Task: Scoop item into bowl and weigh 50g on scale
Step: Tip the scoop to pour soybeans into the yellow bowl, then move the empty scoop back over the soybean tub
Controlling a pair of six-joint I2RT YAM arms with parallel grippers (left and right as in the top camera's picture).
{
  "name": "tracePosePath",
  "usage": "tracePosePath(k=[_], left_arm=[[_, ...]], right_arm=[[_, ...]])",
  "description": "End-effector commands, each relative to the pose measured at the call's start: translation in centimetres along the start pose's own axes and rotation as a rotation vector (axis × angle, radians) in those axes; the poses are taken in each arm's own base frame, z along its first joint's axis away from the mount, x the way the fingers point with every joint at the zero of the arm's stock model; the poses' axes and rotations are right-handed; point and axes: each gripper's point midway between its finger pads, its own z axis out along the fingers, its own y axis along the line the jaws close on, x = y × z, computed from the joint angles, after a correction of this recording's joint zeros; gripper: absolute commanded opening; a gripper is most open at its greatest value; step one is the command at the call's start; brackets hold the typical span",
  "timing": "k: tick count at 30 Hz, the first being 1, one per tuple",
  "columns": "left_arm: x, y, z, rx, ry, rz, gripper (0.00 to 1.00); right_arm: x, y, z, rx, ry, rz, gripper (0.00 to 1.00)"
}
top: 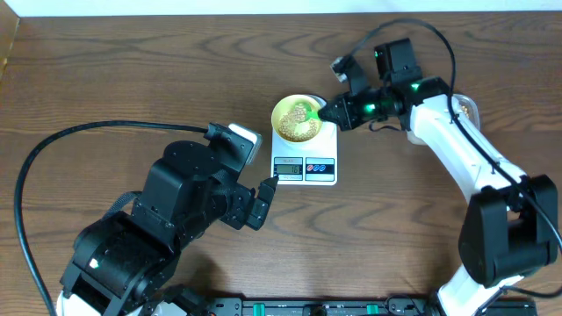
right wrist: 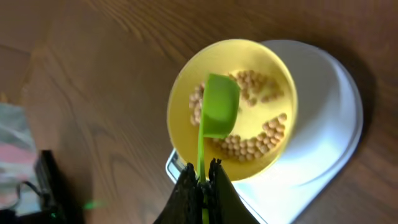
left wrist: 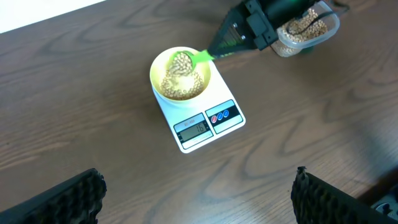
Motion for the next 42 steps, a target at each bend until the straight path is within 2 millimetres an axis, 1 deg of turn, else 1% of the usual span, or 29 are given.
tracePosePath(k=[1, 4, 12, 21, 26, 33, 36, 38, 40, 42], left_arm=[[-0.4, 0.1, -0.3, -0.004, -0.014, -0.003, 0.98], [-0.4, 0.1, -0.3, -0.003, -0.014, -0.003, 0.98], [-0.4, 0.1, -0.3, -0.003, -0.014, -0.003, 0.98], [-0.4, 0.1, -0.3, -0.004, -0.014, -0.003, 0.98], [-0.4, 0.1, -0.3, -0.004, -0.014, -0.003, 0.98], [-0.4, 0.1, -0.3, -0.004, -0.014, -0.003, 0.98], [-0.4, 0.1, -0.3, -0.003, -0.014, -0.003, 0.98], [-0.4, 0.1, -0.3, -0.004, -0.014, -0.003, 0.98], [-0.4, 0.1, -0.3, -0.003, -0.014, -0.003, 0.98], [-0.4, 0.1, -0.3, -0.004, -0.014, -0.003, 0.98]], right_arm=[[-2.2, 1.5, -1.5, 0.108, -0.029, -0.165, 0.01], [-2.4, 2.0, -1.5, 0.224, 0.02, -0.25, 0.01], [-2.4, 3.1, -1.2, 0.403, 0.083, -0.393, 0.01], [-2.0, 2.8, -1.4, 0.636, 0.151, -0.523, 0.01], [-2.1, 3.1, -2.2, 0.737, 0.167, -0.588, 0.01], [-2.2, 3.5, -2.3, 0.742, 0.16, -0.597, 0.01], [-2.2, 3.6, -2.3, 0.734, 0.149, -0.572, 0.01], [-2.4, 4.1, -2.3, 0.707, 0.139, -0.553, 0.01], [-3.1, 4.6, -2.7, 0.687, 0.109, -0.52, 0.01], [-4.2, 4.8, -3.7, 0.696, 0.074, -0.497, 0.01]])
